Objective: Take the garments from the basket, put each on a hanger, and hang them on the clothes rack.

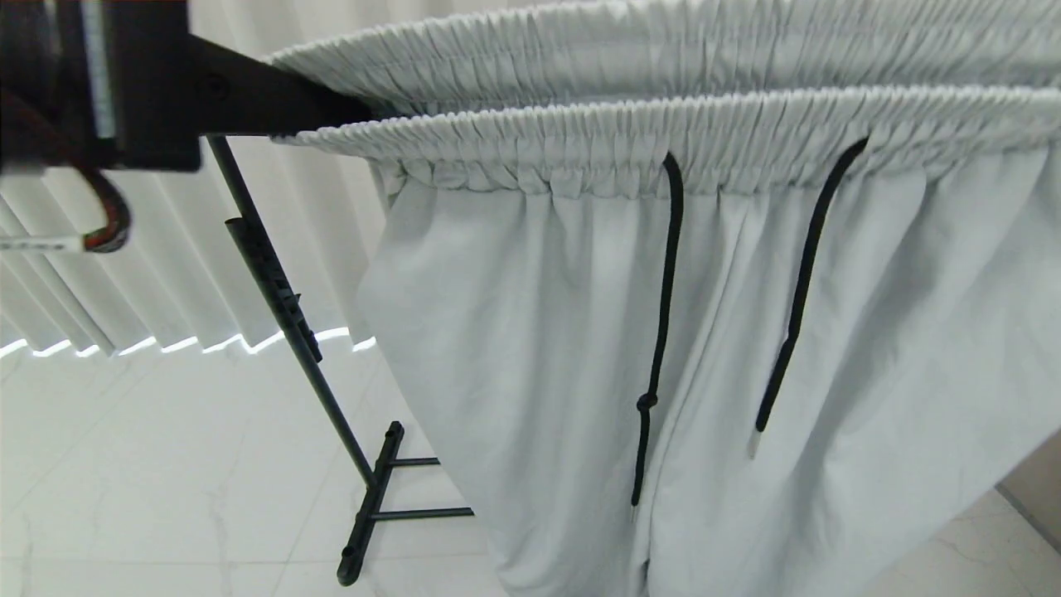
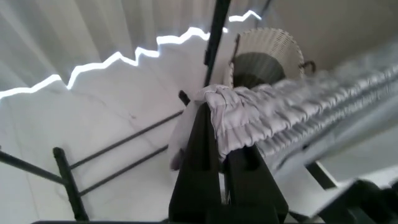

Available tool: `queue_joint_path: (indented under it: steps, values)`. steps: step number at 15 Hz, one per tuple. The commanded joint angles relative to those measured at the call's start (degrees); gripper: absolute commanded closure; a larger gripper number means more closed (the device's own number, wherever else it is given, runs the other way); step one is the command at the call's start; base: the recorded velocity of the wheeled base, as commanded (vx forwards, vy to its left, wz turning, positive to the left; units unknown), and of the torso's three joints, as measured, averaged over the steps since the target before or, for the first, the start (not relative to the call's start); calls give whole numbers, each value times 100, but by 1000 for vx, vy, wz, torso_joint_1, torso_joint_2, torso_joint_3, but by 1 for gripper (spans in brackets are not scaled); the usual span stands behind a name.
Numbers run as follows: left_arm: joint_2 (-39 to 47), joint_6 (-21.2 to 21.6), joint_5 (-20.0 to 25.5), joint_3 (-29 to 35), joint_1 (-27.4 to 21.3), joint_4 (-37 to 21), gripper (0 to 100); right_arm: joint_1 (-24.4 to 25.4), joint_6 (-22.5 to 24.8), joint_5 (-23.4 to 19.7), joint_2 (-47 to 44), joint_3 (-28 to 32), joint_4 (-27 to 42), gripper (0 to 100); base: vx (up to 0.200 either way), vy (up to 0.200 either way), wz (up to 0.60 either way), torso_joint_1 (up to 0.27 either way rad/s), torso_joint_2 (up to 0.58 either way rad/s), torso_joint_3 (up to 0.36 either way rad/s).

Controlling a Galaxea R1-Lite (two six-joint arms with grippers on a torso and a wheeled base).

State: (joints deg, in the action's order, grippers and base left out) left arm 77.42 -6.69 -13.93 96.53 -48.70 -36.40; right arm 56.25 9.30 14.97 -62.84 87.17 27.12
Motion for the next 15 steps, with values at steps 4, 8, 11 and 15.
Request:
queue_joint_path:
  steps: [4, 8, 11, 15]
  values:
    - [-896, -51, -4, 7, -1291, -543, 100, -149, 142, -20, -1345, 590, -1921, 100, 0, 0, 0, 0, 0, 0]
    - [-992, -34, -162, 15, -2319, -543, 100, 211, 160, -3, -1608, 599, -2053, 100, 0, 0, 0, 0, 0, 0]
    - [-966, -7, -690, -46, -2530, -543, 100, 220, 160, 32, -1626, 555, -2053, 100, 0, 0, 0, 0, 0, 0]
    - [-667, 1100, -1173, 349, -1959, -447, 100, -52, 168, 59, -1476, 678, -1930, 100, 0, 0, 0, 0, 0, 0]
